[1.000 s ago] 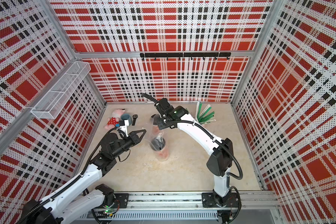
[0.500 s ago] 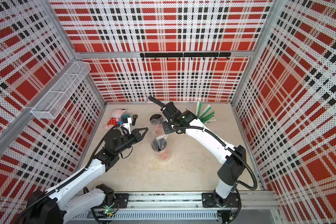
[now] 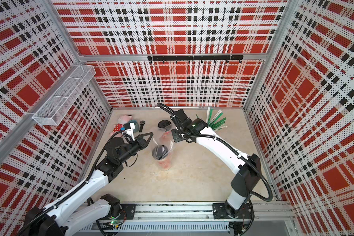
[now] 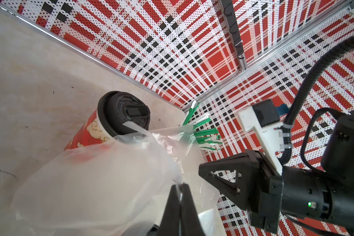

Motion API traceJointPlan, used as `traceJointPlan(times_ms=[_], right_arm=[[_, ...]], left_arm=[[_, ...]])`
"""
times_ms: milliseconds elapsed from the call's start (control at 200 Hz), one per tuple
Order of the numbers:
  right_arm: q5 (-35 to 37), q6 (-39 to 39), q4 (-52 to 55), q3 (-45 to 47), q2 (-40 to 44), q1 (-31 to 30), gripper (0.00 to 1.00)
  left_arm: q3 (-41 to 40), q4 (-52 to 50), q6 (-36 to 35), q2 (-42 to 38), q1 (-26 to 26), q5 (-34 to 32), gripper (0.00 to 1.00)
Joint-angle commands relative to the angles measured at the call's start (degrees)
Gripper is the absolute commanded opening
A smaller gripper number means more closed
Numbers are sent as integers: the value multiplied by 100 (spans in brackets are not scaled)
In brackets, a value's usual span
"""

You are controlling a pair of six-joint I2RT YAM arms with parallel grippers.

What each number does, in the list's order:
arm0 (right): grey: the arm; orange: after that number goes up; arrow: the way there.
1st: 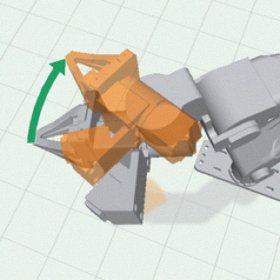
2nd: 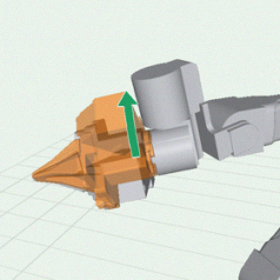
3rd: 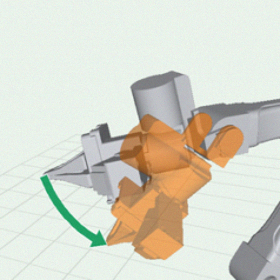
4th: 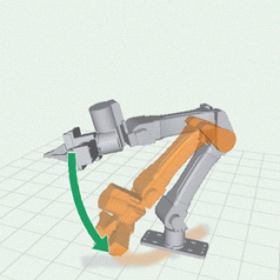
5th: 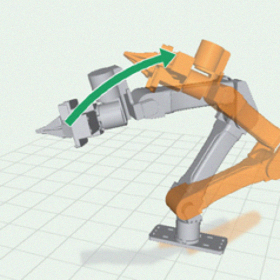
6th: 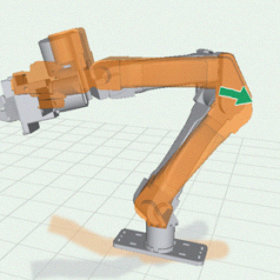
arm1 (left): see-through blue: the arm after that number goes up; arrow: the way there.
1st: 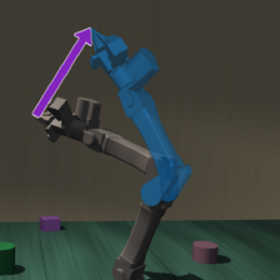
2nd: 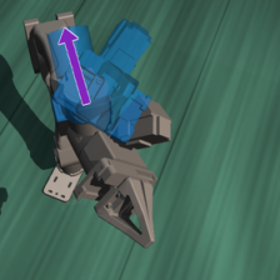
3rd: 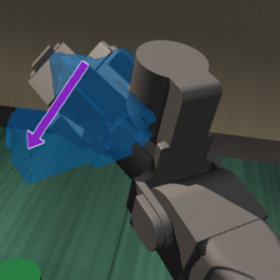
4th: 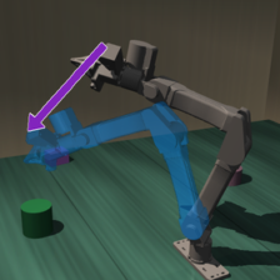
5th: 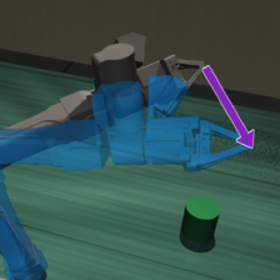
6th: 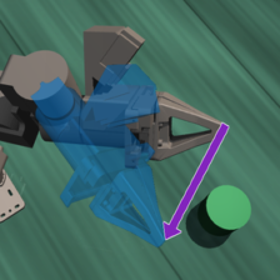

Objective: Pack milk tea into plastic carrier bags
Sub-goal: Adjust the plastic carrier bag at the center of the board.

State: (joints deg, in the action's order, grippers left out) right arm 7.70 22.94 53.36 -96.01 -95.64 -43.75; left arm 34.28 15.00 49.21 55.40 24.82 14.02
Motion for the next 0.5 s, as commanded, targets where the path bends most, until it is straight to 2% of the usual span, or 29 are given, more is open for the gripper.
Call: traceJointPlan(times_ms=[0,90,155,230,271,416,456,496], right_arm=[[-341,-241,-360,-151,89,-13,8],[-510,-354,-421,-312,76,6,16],[-683,-458,-458,-424,71,7,34],[-749,-545,-476,-570,88,21,37],[-744,-603,-529,-625,122,45,42],[-739,-614,-898,-751,118,350,70],[-775,-598,-1060,-763,40,479,86],[-874,-598,-1222,-783,-78,606,90]], left_arm=[[-71,177,-122,41,-43,93,3],[-122,163,-105,20,-48,79,3],[-169,191,-90,-15,-64,50,3],[-203,243,-52,-38,-65,52,4],[-228,285,-28,-38,-65,72,4],[-281,384,27,10,-65,127,4],[-271,387,42,15,-65,136,4],[-280,382,62,9,-74,132,4]])
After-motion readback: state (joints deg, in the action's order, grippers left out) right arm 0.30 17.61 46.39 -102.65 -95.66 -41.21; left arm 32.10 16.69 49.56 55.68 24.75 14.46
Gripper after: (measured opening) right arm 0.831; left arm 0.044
